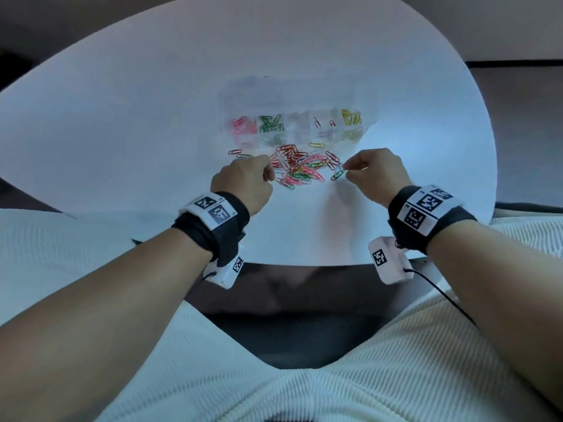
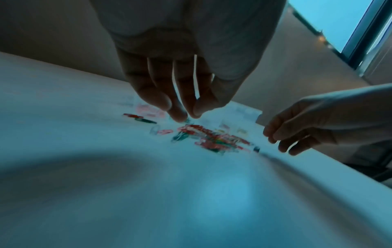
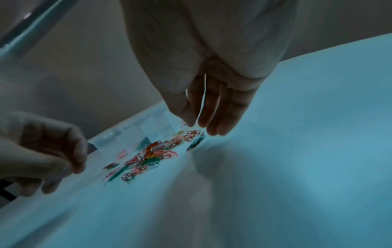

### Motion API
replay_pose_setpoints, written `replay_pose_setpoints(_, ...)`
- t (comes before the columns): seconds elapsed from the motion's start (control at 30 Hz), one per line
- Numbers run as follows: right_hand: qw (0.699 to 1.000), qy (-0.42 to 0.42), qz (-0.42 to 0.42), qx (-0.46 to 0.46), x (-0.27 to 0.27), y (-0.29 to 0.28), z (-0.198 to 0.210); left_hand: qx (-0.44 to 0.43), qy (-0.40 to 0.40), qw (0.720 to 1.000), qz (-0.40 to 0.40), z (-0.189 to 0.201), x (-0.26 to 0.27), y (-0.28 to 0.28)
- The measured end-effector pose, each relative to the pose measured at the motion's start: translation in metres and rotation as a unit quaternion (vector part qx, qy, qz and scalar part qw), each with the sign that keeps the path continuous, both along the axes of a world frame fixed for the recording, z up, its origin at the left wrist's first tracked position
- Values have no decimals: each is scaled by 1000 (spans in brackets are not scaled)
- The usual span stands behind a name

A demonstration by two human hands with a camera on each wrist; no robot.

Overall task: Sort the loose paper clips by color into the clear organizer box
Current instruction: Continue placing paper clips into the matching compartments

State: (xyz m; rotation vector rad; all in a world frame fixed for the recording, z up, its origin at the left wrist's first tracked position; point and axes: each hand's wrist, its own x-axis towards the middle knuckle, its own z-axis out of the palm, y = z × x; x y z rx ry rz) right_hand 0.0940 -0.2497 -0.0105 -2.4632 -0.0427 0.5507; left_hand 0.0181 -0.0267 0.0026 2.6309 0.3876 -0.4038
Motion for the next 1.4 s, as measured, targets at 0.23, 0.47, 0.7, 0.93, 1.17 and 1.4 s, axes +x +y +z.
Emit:
replay_pose_setpoints(0.23,996,-80,19,-20,2,12,-20,-23,-22,999,4,-26,15,15)
replay_pose_setpoints(0.47,992,-89,65,-54,-3,15,-34,-54,-71,996,10,-36,22,15)
replay_pose_setpoints(0.7,990,-90,93,-55,-7,20,-31,-55,-40,998,7,-41,22,14)
replay_pose_setpoints(0.93,995,-66,74,-21,-8,22,-29,-68,-28,997,36,-42,22,16)
replay_pose_setpoints(1.17,999,-9,21,31,-5,18,-30,-77,-24,996,47,-39,21,16)
replay_pose_setpoints(1.4,985,51,-41,159,0,12,-28,-73,-14,996,56,-34,22,18)
